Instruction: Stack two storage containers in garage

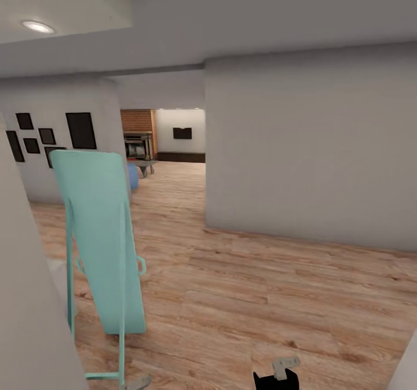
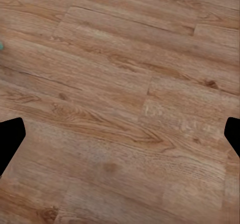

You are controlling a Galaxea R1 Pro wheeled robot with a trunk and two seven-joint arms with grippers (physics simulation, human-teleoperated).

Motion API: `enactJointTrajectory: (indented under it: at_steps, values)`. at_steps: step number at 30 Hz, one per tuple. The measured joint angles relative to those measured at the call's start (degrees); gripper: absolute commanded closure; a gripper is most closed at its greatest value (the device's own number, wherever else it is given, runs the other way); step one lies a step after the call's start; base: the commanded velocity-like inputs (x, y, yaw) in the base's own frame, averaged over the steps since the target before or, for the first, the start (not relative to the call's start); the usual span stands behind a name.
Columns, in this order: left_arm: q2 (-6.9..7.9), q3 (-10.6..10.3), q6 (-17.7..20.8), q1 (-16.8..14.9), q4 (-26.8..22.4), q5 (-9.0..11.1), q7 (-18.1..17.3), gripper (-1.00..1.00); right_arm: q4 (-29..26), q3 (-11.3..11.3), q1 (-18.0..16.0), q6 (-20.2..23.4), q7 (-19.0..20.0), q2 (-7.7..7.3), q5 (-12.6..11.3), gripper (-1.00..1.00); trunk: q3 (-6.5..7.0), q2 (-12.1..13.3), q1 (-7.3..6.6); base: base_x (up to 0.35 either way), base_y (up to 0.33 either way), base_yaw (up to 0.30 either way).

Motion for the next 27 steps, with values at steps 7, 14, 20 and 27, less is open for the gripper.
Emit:
enactJointTrajectory:
  at_steps: [7, 14, 20, 27]
  values:
    - [0.00, 0.0, -0.1, 0.0, 0.0, 0.0, 0.2, -1.00, 0.0, 0.0, 0.0, 0.0, 0.0, 0.00, 0.0, -1.00, 0.00, 0.0, -0.01, 0.235, -0.095, 0.000]
    - [-0.03, 0.0, 0.0, 0.0, 0.0, -0.1, 0.3, -1.00, 0.0, 0.0, 0.0, 0.0, 0.0, 0.00, 0.0, -1.00, 0.00, 0.0, -0.01, 0.297, -0.149, 0.000]
    - [0.00, 0.0, 0.0, 0.0, 0.0, -0.1, 0.3, -1.00, 0.0, 0.0, 0.0, 0.0, 0.0, 0.00, 0.0, -1.00, 0.00, 0.0, -0.01, 0.312, -0.106, 0.000]
    - [-0.02, 0.0, 0.0, 0.0, 0.0, -0.1, 0.3, -1.00, 0.0, 0.0, 0.0, 0.1, 0.0, 0.00, 0.0, -1.00, 0.00, 0.0, -0.01, 0.319, -0.008, 0.000]
